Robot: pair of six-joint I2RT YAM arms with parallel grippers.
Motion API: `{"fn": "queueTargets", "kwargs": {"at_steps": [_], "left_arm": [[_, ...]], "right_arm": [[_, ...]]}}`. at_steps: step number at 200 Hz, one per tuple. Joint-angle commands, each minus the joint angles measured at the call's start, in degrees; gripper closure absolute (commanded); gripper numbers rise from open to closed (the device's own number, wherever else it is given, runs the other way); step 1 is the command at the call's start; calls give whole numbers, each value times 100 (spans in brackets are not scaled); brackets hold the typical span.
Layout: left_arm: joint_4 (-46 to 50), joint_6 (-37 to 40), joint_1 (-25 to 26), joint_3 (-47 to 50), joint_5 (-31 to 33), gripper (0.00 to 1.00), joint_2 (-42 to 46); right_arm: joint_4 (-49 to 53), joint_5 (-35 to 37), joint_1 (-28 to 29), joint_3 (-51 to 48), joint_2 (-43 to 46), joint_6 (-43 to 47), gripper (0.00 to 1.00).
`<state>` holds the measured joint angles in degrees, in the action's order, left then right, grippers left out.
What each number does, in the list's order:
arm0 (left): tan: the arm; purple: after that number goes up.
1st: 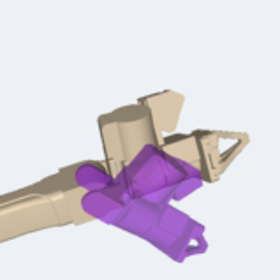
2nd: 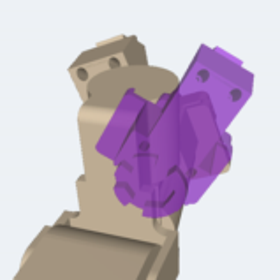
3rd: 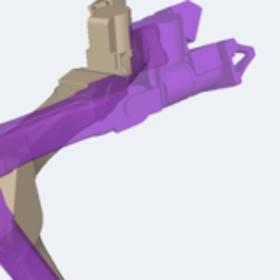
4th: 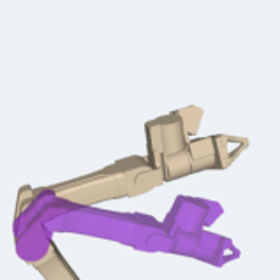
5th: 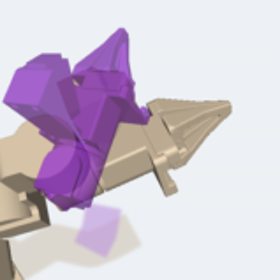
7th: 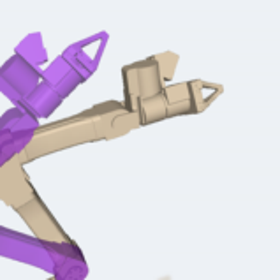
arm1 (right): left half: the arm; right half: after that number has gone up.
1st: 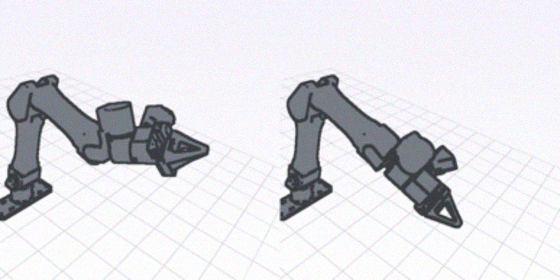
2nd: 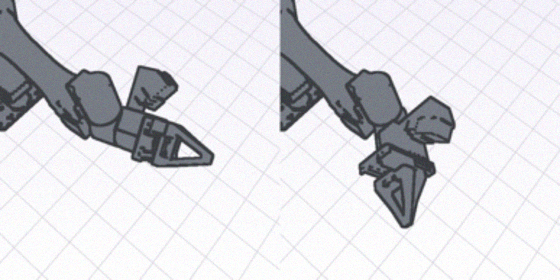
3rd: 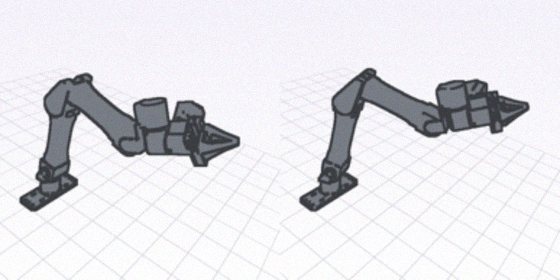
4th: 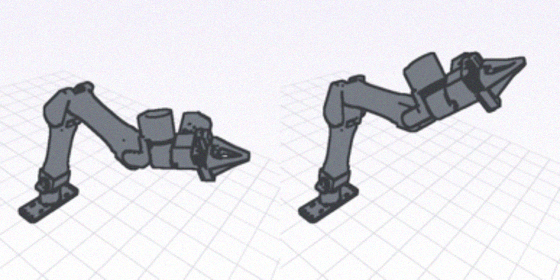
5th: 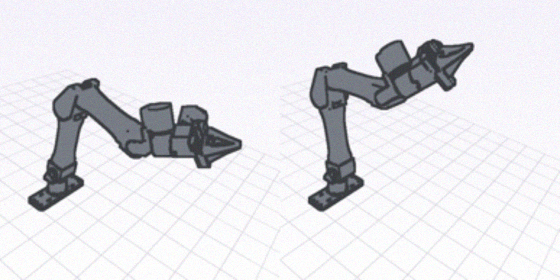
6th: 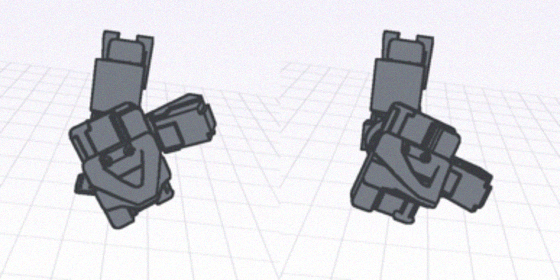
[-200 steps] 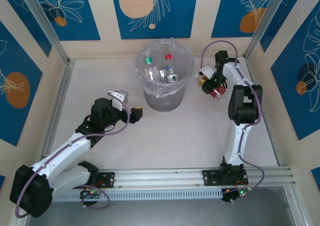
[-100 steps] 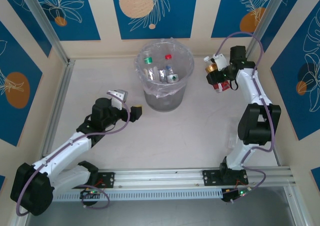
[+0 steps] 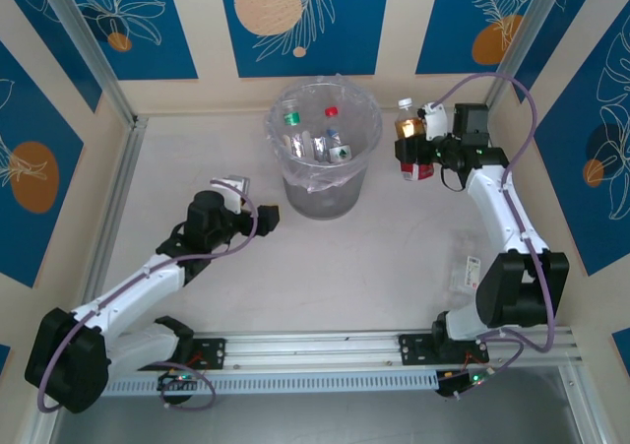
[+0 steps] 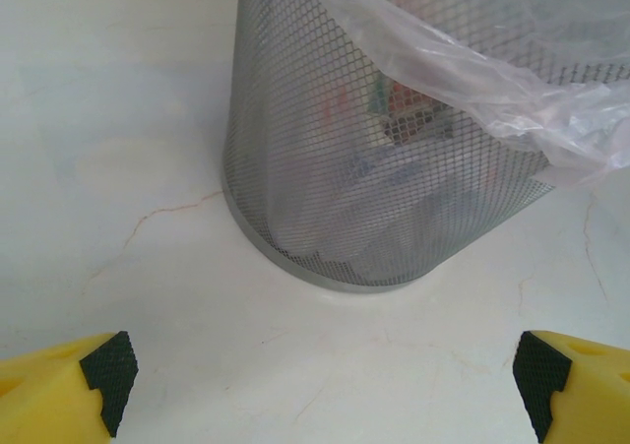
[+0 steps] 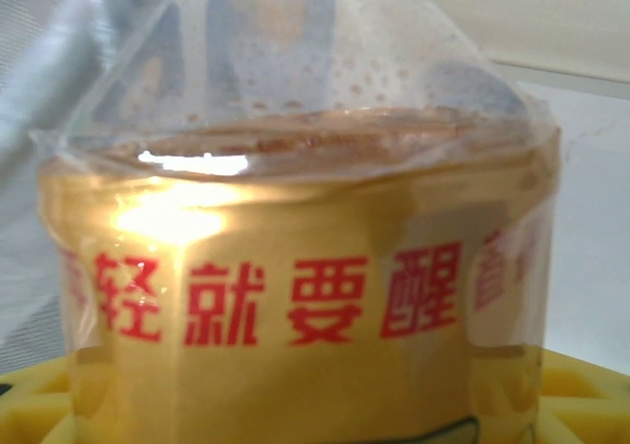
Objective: Put the plastic bottles in the bin
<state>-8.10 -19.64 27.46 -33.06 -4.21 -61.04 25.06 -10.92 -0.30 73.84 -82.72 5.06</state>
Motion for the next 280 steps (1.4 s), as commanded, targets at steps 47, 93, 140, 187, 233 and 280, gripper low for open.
{"fn": "queueTargets", "kwargs": {"at_steps": [47,93,140,187,233,280], "left_arm": [[-284,-708,-48,-319,315,1,-256],[-323,-922,-48,-403,282,0,-469],[-381,-972,-49,-508,298,1,-613],[-359,-952,-48,-626,229,1,-752],[-316,-963,-52,-581,247,1,-692],[-192,-893,-48,-570,295,1,-612]], "right_arm": [[-483,-200,300,-234,819,-767,72],[-95,173,540,240,995,-1362,74],[-18,227,1023,923,960,-2013,76],[-223,184,1792,1746,538,-2009,76],[-20,699,2275,2562,-228,-1786,73],[451,1335,2504,3172,-975,-1693,67]]}}
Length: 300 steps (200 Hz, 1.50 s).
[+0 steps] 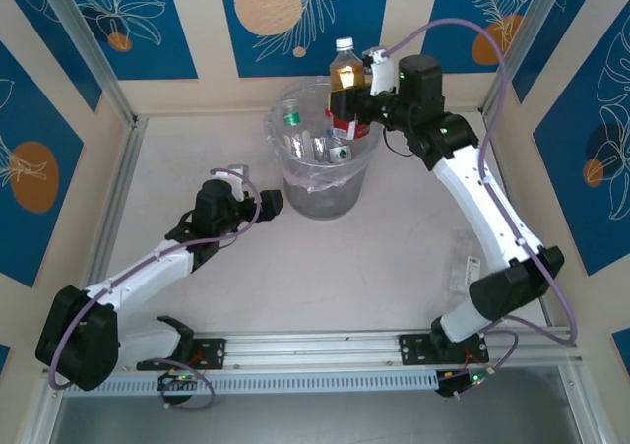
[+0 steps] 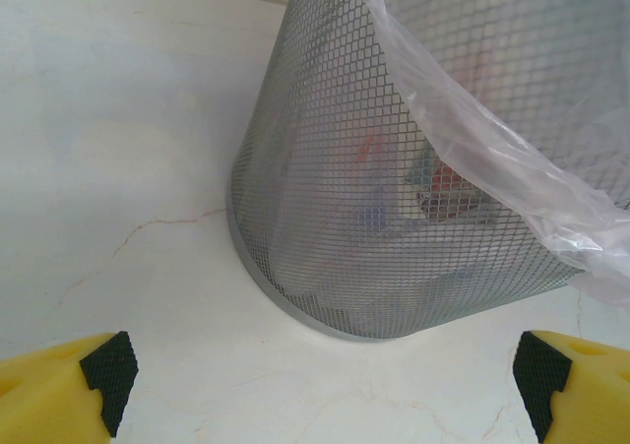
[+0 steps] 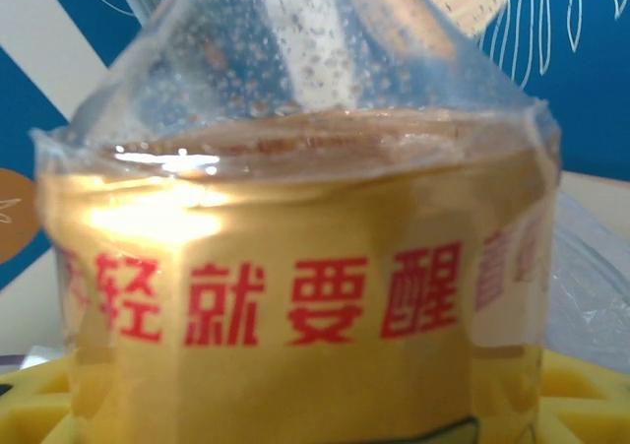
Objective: Put the plastic bottles in the bin
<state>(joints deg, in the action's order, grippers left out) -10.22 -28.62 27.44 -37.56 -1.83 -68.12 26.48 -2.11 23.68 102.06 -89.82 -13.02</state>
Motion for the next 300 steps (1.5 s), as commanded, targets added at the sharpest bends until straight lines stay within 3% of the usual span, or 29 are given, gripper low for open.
{"fn": "queueTargets", "kwargs": {"at_steps": [1,44,60,110,149,153,156,252,300], "left_arm": [[20,6,-46,-120,58,1,97],[63,6,-46,-113,60,1,125],[75,-3,-44,-81,76,1,149],[108,10,-47,-24,139,1,228],[124,-11,-51,-19,150,1,234],[123,-13,-45,-15,147,1,237],[117,-20,-44,-14,143,1,237],[118,-62,-49,3,173,1,238],[64,-90,-51,-14,165,1,149]], "right_arm": [[316,469,117,363,-278,119,67],[822,1449,381,904,-880,342,66],[1114,1799,456,1100,-1077,353,61],[1847,2971,722,1563,-1557,639,33],[1892,3090,817,1692,-1564,694,17],[1890,3078,822,1686,-1550,693,4],[1890,3069,829,1686,-1544,695,0],[1333,2831,902,996,-775,577,0],[1675,3414,887,935,-476,242,0]]}}
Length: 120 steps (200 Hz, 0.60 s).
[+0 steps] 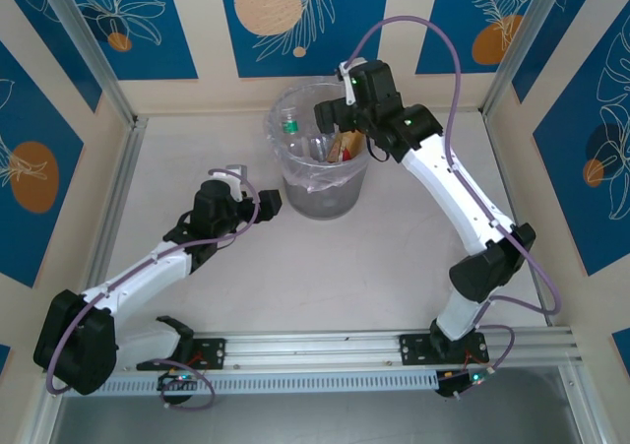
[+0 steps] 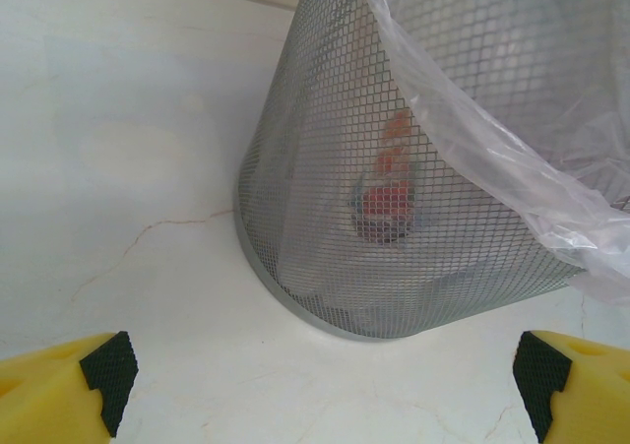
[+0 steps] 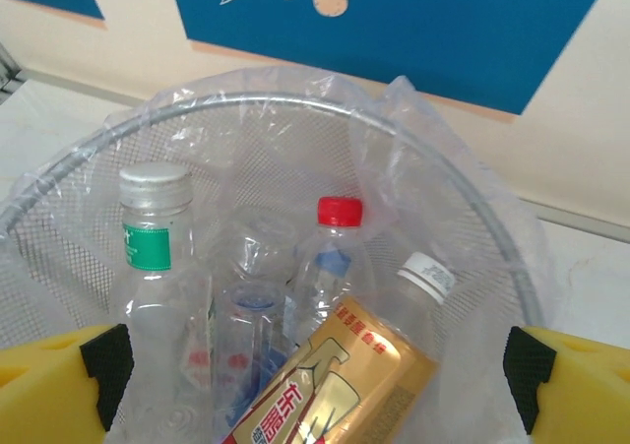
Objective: Put the plastic bottles in the bin
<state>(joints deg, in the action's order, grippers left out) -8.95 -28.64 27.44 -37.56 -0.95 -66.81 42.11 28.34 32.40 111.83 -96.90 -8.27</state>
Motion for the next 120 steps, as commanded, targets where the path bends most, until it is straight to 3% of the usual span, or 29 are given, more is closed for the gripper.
{"fn": "queueTargets", "kwargs": {"at_steps": [1,66,120], "left_arm": [[-63,-84,-48,-14,73,1,14],[-159,-147,-45,-58,25,1,-135],[-212,-209,-42,-85,3,1,-231]], "right_arm": [[113,367,13,-53,246,-225,1],[80,120,-387,-1039,1218,-232,0],[-85,-1403,-1856,-2184,2231,-1156,0]]}}
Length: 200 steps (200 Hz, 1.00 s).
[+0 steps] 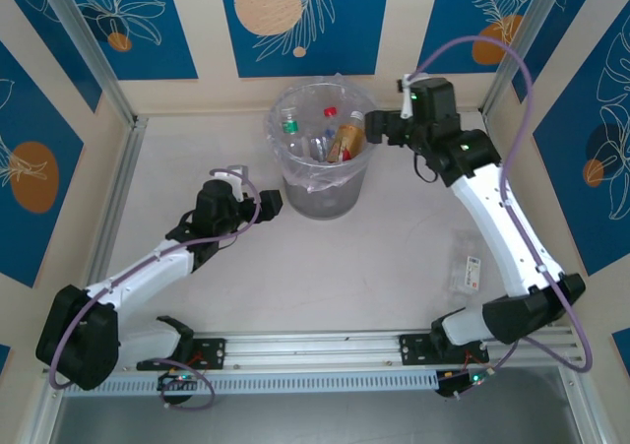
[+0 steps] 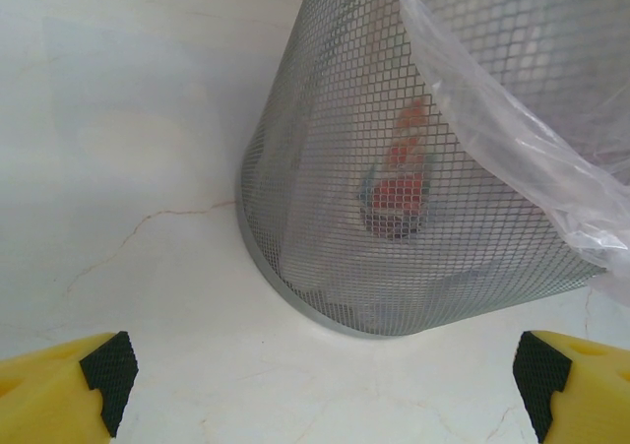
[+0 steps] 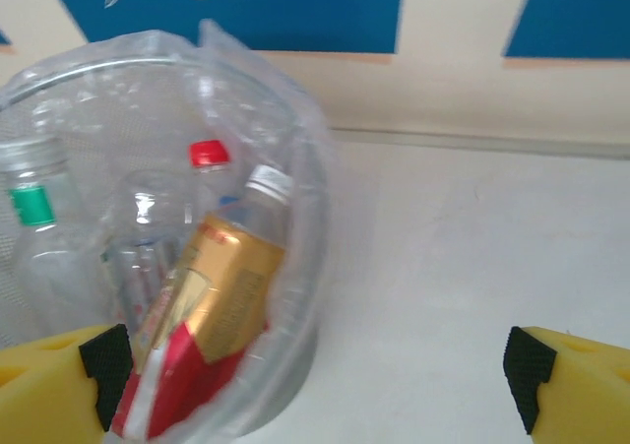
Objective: Put the plastic bottles in the bin
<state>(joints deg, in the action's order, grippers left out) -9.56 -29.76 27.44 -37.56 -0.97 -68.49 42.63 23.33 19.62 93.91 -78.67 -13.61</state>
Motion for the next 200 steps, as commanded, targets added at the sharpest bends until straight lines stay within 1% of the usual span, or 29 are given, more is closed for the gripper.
{"fn": "queueTargets", "kwargs": {"at_steps": [1,16,36,67,87,109,120,148,162,169,182,200], "left_arm": [[-151,-104,-39,-85,3,1,-66],[-165,-112,-45,-85,-6,1,-85],[-169,-109,-50,-85,1,1,-112],[-169,-105,-48,-111,-17,1,-151],[-135,-98,-46,-96,9,1,-147],[-125,-74,-50,-52,63,1,-146],[-118,-68,-53,-41,83,1,-161],[-132,-25,-46,-45,110,1,-226],[-173,41,-53,-49,131,1,-222],[-195,76,-48,-50,148,1,-213],[-196,145,-51,-52,184,1,-192],[-106,261,-46,-75,233,1,-169]], "right_arm": [[-139,-937,-619,-413,420,-637,0],[-90,-1322,-1113,-737,604,-827,1],[24,-1559,-1601,-1098,778,-897,0],[563,-1587,-2256,-1390,895,-1107,0],[1120,-1718,-2923,-1496,922,-1388,0],[1508,-2408,-3854,-1792,1033,-1620,0],[1584,-2585,-4208,-2018,1129,-1679,0],[1283,-2084,-4355,-2869,1369,-1664,0],[1165,-2154,-4470,-3188,1251,-1525,0],[1149,-2191,-4516,-3260,1167,-1595,1],[1098,-2541,-4592,-3262,1011,-1520,0],[1292,-2149,-4655,-3195,654,-1554,0]]}}
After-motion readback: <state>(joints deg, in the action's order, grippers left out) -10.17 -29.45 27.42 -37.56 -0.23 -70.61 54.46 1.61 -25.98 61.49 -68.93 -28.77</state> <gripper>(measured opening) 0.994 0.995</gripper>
